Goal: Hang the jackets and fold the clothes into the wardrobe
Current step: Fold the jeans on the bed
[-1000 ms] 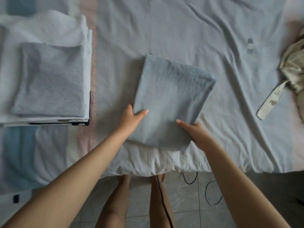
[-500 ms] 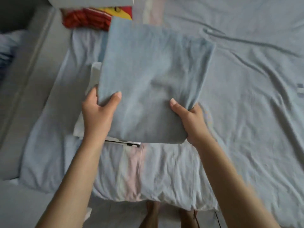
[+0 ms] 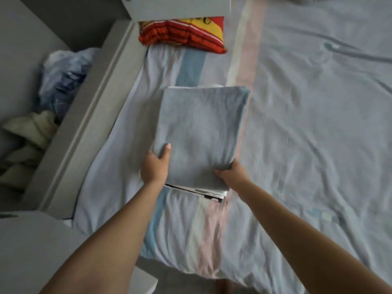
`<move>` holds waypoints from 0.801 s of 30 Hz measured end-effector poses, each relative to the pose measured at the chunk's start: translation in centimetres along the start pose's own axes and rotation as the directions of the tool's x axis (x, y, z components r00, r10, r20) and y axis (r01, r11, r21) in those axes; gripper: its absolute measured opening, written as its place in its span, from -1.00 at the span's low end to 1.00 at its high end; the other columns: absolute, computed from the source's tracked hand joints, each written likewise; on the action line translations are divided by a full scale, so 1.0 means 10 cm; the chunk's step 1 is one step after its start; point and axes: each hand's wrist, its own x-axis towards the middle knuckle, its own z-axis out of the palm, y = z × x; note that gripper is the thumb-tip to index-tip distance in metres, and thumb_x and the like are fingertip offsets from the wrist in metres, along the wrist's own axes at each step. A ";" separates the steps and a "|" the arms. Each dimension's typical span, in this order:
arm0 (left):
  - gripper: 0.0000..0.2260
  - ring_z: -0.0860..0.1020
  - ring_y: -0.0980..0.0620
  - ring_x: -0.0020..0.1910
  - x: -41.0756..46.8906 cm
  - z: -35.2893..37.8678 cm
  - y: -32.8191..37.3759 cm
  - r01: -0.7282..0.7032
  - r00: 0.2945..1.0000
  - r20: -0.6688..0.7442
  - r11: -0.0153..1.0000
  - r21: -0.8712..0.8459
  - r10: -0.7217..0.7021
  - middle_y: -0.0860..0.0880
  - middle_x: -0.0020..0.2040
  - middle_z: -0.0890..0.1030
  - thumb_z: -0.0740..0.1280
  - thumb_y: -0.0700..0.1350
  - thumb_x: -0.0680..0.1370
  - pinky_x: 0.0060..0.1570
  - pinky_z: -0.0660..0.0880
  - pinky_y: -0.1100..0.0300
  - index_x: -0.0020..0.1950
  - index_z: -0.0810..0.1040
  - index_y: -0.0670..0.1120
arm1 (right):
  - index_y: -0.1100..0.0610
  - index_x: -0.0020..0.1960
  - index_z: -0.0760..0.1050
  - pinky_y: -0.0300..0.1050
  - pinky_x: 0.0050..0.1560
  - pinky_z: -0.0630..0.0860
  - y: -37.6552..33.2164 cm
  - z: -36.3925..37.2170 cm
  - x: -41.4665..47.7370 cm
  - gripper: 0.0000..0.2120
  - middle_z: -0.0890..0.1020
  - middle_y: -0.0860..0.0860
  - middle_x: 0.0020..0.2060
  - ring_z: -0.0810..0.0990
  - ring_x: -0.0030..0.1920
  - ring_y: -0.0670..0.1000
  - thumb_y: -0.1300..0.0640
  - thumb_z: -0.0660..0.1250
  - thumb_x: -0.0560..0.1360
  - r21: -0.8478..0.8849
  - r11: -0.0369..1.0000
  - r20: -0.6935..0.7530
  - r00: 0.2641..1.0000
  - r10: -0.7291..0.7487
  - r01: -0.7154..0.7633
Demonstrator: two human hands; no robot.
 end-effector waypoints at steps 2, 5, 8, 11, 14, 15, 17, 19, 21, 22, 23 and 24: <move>-0.50 0.54 -0.33 0.07 0.03 -0.04 0.03 -0.087 0.989 -0.114 0.994 0.061 0.094 -0.38 0.06 0.58 0.22 0.14 0.58 -0.03 0.42 -0.04 0.09 0.49 -0.34 | 0.18 0.26 0.39 0.02 0.17 0.50 0.00 0.03 -0.06 -0.60 0.57 0.15 0.16 0.55 0.14 0.14 0.29 0.40 0.46 0.144 0.989 0.041 0.999 0.008 -0.013; -0.55 0.54 -0.35 0.03 0.16 -0.09 0.03 -0.136 0.982 -0.121 0.987 0.084 0.145 -0.39 0.03 0.58 0.19 0.09 0.61 -0.08 0.42 -0.04 0.05 0.48 -0.34 | 0.19 0.28 0.41 -0.17 -0.05 0.49 -0.03 0.05 -0.12 -0.59 0.56 0.09 0.10 0.54 0.06 0.06 0.31 0.40 0.46 0.202 0.979 0.091 0.996 -0.017 -0.001; -0.52 0.50 -0.34 0.14 0.23 -0.06 -0.11 -0.084 0.996 0.045 0.990 0.112 0.079 -0.39 0.13 0.54 0.16 0.08 0.62 0.01 0.41 -0.02 0.15 0.47 -0.37 | 0.21 0.25 0.42 -0.08 0.03 0.51 0.01 0.09 -0.08 -0.59 0.58 0.11 0.10 0.55 0.04 0.08 0.31 0.42 0.44 0.124 0.992 0.015 1.000 -0.015 0.013; -0.53 0.51 -0.34 0.11 0.24 -0.03 -0.15 -0.088 0.995 0.053 0.993 0.076 0.084 -0.40 0.09 0.55 0.15 0.06 0.63 -0.03 0.40 0.00 0.10 0.49 -0.39 | 0.22 0.21 0.42 0.05 0.15 0.52 0.01 0.13 -0.05 -0.59 0.58 0.14 0.12 0.56 0.10 0.14 0.26 0.45 0.41 0.073 0.997 -0.022 1.000 0.013 -0.011; -0.54 0.53 -0.34 0.01 0.26 -0.03 -0.15 -0.110 0.994 0.015 0.994 0.009 0.110 -0.41 -0.01 0.56 0.17 0.05 0.63 -0.14 0.35 0.03 -0.04 0.51 -0.39 | 0.17 0.19 0.39 0.11 0.22 0.46 0.00 0.11 -0.07 -0.60 0.57 0.12 0.11 0.55 0.13 0.14 0.11 0.45 0.44 0.086 0.996 -0.033 0.999 -0.028 0.031; -0.56 0.53 -0.34 -0.02 0.25 -0.03 -0.16 -0.140 0.990 -0.020 0.990 -0.021 0.140 -0.41 -0.04 0.57 0.20 0.04 0.62 -0.16 0.34 0.03 -0.07 0.50 -0.38 | 0.14 0.21 0.39 0.12 0.29 0.40 0.01 0.09 -0.09 -0.60 0.58 0.08 0.10 0.55 0.15 0.12 0.02 0.42 0.47 0.008 0.998 -0.050 0.997 -0.066 0.067; -0.61 0.54 -0.32 -0.10 0.20 -0.02 -0.19 -0.182 0.980 -0.101 0.981 -0.074 0.174 -0.39 -0.12 0.57 0.25 0.01 0.60 -0.22 0.30 0.05 -0.12 0.48 -0.35 | 0.10 0.20 0.38 0.08 0.46 0.13 0.07 0.06 -0.15 -0.64 0.61 0.02 0.01 0.55 0.14 0.08 -0.09 0.29 0.53 -0.263 0.956 -0.095 0.983 -0.158 0.128; -0.63 0.54 -0.31 -0.11 0.16 0.04 -0.24 -0.139 0.982 -0.140 0.985 -0.106 0.124 -0.36 -0.12 0.58 0.27 0.02 0.59 -0.24 0.27 0.08 -0.09 0.49 -0.32 | 0.11 0.15 0.36 0.02 0.48 -0.01 0.13 0.06 -0.22 -0.73 0.61 0.01 -0.06 0.56 0.11 0.07 -0.05 0.21 0.57 -0.407 0.897 -0.153 0.956 -0.251 0.170; -0.65 0.55 -0.29 -0.03 0.11 0.08 -0.24 -0.083 0.979 -0.194 0.992 -0.098 0.063 -0.31 -0.04 0.59 0.25 0.04 0.59 -0.15 0.34 0.03 0.03 0.52 -0.28 | 0.13 0.17 0.33 0.02 0.47 0.02 0.16 0.10 -0.28 -0.76 0.60 0.03 0.02 0.55 0.15 0.09 0.03 0.21 0.57 -0.429 0.883 -0.194 0.936 -0.294 0.189; -0.67 0.54 -0.28 0.02 0.08 0.11 -0.24 -0.127 0.961 -0.255 0.991 -0.047 0.111 -0.28 0.03 0.58 0.24 0.02 0.56 -0.07 0.36 0.00 0.10 0.53 -0.24 | 0.14 0.25 0.30 0.03 0.47 0.03 0.19 0.14 -0.30 -0.69 0.55 0.04 0.14 0.50 0.23 0.09 0.07 0.24 0.56 -0.454 0.866 -0.230 0.911 -0.342 0.210; -0.68 0.52 -0.25 0.08 0.06 0.13 -0.19 -0.220 0.927 -0.306 0.975 0.026 0.217 -0.24 0.10 0.56 0.23 -0.01 0.54 0.03 0.34 -0.03 0.16 0.53 -0.19 | 0.15 0.34 0.25 0.04 0.48 0.00 0.21 0.17 -0.30 -0.57 0.46 0.07 0.28 0.39 0.35 0.08 0.10 0.27 0.53 -0.502 0.827 -0.273 0.860 -0.430 0.254; -0.67 0.48 -0.20 0.16 0.02 0.16 -0.12 -0.340 0.877 -0.321 0.934 0.109 0.357 -0.20 0.20 0.53 0.22 -0.02 0.53 0.12 0.29 -0.04 0.23 0.51 -0.13 | 0.15 0.41 0.20 0.06 0.49 -0.07 0.22 0.20 -0.29 -0.46 0.35 0.10 0.39 0.24 0.44 0.08 0.11 0.29 0.50 -0.576 0.753 -0.293 0.779 -0.554 0.319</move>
